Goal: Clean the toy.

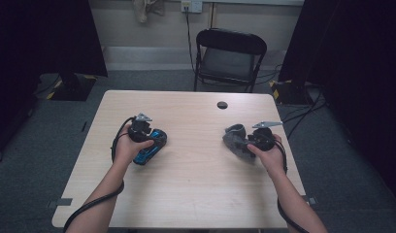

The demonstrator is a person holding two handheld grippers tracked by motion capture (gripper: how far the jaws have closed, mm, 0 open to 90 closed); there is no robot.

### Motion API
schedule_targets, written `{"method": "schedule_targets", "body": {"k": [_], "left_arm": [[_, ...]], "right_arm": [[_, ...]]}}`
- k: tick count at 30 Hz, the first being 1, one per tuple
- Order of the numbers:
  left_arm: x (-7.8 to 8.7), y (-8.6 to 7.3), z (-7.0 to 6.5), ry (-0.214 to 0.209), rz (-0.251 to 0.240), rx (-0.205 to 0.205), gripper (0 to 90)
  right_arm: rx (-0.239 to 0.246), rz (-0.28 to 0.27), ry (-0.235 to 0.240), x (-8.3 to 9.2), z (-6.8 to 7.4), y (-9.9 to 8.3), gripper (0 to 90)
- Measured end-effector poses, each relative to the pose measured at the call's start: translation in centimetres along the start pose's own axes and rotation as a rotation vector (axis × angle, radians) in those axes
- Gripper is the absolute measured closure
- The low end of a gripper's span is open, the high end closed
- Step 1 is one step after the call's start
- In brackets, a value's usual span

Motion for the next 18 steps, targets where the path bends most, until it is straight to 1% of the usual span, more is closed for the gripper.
{"method": "schedule_targets", "body": {"k": [2, 4, 8, 11, 14, 15, 16, 18], "left_arm": [[0.2, 0.0, -0.1, -0.007, 0.002, 0.001, 18.8], [0.4, 0.1, -0.1, -0.005, -0.006, 0.001, 18.3], [0.8, -0.1, -0.4, -0.019, -0.002, 0.015, 16.5], [1.2, -0.1, -0.5, -0.02, -0.005, 0.017, 16.1], [1.4, -0.2, -0.6, -0.028, -0.005, 0.009, 16.0], [1.6, -0.2, -0.6, -0.035, -0.01, 0.023, 16.0], [1.7, -0.2, -0.7, -0.045, -0.012, 0.029, 16.0], [1.7, -0.3, -0.7, -0.044, -0.013, 0.027, 15.9]], "right_arm": [[0.002, 0.003, 0.0, 0.2, 0.0, 0.0, 25.3], [0.002, 0.001, 0.002, 0.3, 0.1, 0.1, 25.2], [0.0, -0.001, 0.004, 0.5, 0.2, 0.1, 22.6], [0.004, -0.008, 0.008, 0.7, 0.4, 0.2, 21.8], [0.007, -0.007, 0.015, 0.8, 0.6, 0.3, 20.6], [0.005, -0.008, 0.019, 0.9, 0.7, 0.3, 19.6], [0.006, -0.011, 0.021, 0.9, 0.8, 0.3, 19.5], [0.007, -0.011, 0.024, 0.9, 1.0, 0.3, 18.1]]}}
Point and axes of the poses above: each handheld gripper's, and its own axes: x roughly backward along the jaws, y roughly out of its top, z roughly to its left, the point moved 9 cm from there along -x, roughly forward along the jaws, and after that the axes turned 1 degree about z, right-handed, at the moved point
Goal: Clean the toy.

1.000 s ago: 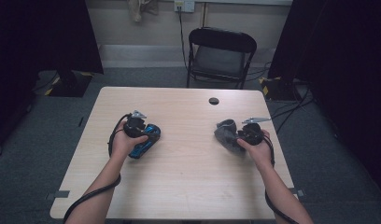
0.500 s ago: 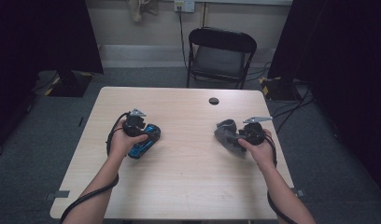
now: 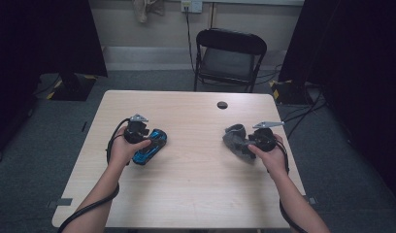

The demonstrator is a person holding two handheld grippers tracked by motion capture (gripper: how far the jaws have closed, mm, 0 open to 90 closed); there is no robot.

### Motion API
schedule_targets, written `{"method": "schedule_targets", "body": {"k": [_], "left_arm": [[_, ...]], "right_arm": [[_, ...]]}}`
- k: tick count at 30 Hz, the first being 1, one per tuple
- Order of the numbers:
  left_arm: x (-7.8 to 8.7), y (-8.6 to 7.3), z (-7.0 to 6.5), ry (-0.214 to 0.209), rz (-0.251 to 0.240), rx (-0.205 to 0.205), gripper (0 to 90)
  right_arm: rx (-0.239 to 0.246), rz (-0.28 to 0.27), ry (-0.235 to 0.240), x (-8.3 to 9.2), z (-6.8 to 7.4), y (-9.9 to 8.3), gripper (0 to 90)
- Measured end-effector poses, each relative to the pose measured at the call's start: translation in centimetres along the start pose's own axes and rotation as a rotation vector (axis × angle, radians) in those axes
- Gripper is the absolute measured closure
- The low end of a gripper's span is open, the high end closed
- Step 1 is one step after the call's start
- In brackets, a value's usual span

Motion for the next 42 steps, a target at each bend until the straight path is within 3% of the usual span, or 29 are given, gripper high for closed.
{"method": "schedule_targets", "body": {"k": [12, 16, 24, 33, 42], "left_arm": [[1.0, -1.2, -1.0, -0.033, 0.022, 0.008, 15.9], [1.3, -1.7, -1.1, -0.037, 0.035, -0.01, 15.9], [2.1, -2.9, -1.4, -0.049, 0.035, -0.018, 15.9], [2.7, -3.8, -1.8, -0.07, 0.025, 0.0, 15.9], [3.4, -5.1, -2.3, -0.086, 0.035, -0.018, 15.9]], "right_arm": [[0.028, 0.0, 0.014, 0.0, 0.9, 0.3, 15.9], [0.033, 0.002, 0.02, 0.1, 1.1, 0.1, 16.0], [0.032, 0.006, 0.033, 0.5, 1.4, -0.4, 16.0], [0.034, 0.002, 0.044, 0.9, 1.8, -0.9, 16.0], [0.058, 0.004, 0.052, 1.7, 2.2, -1.8, 16.1]]}}
Point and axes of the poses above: each handheld gripper's, and its own axes: x roughly backward along the jaws, y roughly out of its top, z roughly to its left, the point moved 9 cm from there along -x, roughly forward along the jaws, and after that the axes turned 1 degree about z, right-handed, at the moved point
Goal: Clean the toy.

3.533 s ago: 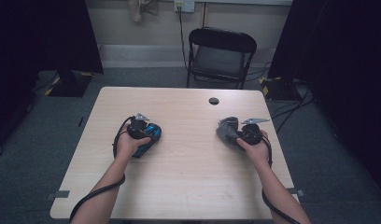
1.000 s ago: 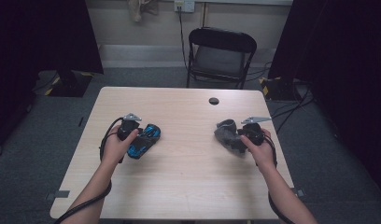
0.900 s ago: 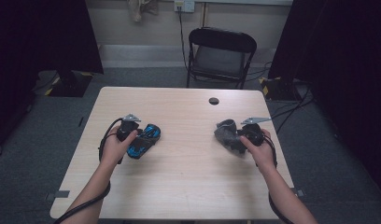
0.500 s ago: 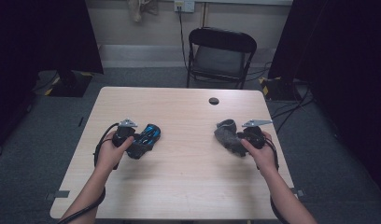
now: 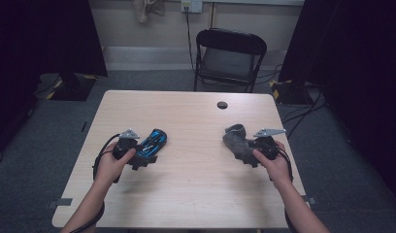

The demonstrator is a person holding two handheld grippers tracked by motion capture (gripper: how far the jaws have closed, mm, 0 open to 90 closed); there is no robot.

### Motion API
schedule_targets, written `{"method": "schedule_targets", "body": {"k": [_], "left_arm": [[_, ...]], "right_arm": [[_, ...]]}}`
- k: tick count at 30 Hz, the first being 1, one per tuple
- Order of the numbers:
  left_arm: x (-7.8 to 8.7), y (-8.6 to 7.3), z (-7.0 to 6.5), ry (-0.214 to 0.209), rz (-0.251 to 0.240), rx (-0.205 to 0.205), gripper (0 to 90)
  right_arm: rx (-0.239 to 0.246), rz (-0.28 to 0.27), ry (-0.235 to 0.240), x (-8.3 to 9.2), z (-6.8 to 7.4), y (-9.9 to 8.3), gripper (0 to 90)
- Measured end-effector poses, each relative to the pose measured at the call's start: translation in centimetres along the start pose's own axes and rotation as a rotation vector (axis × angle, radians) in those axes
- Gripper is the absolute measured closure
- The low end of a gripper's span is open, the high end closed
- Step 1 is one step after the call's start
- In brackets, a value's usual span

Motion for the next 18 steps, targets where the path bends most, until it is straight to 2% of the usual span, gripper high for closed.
{"method": "schedule_targets", "body": {"k": [9, 18], "left_arm": [[0.6, -0.9, -0.3, -0.017, -0.004, 0.003, 15.9], [1.0, -1.7, -0.7, -0.031, -0.001, -0.004, 15.9]], "right_arm": [[-0.013, 0.01, 0.022, 0.3, 0.3, -1.2, 15.9], [-0.003, 0.022, 0.03, 0.8, 0.4, -2.2, 16.0]]}}
Point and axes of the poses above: each handheld gripper's, and its own axes: x roughly backward along the jaws, y roughly out of its top, z roughly to its left, the point moved 9 cm from there along -x, roughly forward along the jaws, and after that the axes turned 1 degree about z, right-handed, at the moved point
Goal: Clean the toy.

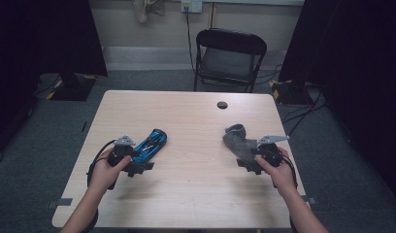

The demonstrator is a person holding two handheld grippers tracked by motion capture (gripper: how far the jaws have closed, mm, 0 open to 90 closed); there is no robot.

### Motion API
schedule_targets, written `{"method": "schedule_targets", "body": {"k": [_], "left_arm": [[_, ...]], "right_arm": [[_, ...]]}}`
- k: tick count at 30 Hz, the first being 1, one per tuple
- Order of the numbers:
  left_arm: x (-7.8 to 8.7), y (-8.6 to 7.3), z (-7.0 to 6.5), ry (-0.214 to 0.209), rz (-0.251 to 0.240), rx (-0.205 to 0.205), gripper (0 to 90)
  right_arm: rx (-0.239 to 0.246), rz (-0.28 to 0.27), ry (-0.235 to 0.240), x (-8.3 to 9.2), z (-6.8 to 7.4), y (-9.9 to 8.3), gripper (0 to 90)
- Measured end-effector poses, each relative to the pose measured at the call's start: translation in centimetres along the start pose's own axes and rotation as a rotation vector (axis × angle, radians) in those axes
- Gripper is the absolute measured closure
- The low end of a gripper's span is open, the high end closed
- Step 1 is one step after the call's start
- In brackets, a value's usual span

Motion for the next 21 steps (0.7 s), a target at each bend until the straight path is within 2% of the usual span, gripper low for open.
{"method": "schedule_targets", "body": {"k": [2, 15, 21], "left_arm": [[0.1, -0.3, -0.2, -0.012, 0.008, 0.002, 15.9], [0.8, -1.7, -0.5, -0.013, 0.012, -0.019, 15.9], [1.2, -2.4, -0.5, -0.016, 0.021, -0.016, 15.9]], "right_arm": [[0.003, -0.003, 0.002, 0.2, 0.2, -0.1, 16.0], [0.022, 0.017, 0.003, 0.6, 0.4, -1.6, 16.0], [0.024, 0.021, 0.01, 0.7, 0.6, -2.3, 15.9]]}}
Point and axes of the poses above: each handheld gripper's, and its own axes: x roughly backward along the jaws, y roughly out of its top, z roughly to its left, the point moved 9 cm from there along -x, roughly forward along the jaws, and after that the axes turned 1 degree about z, right-handed, at the moved point
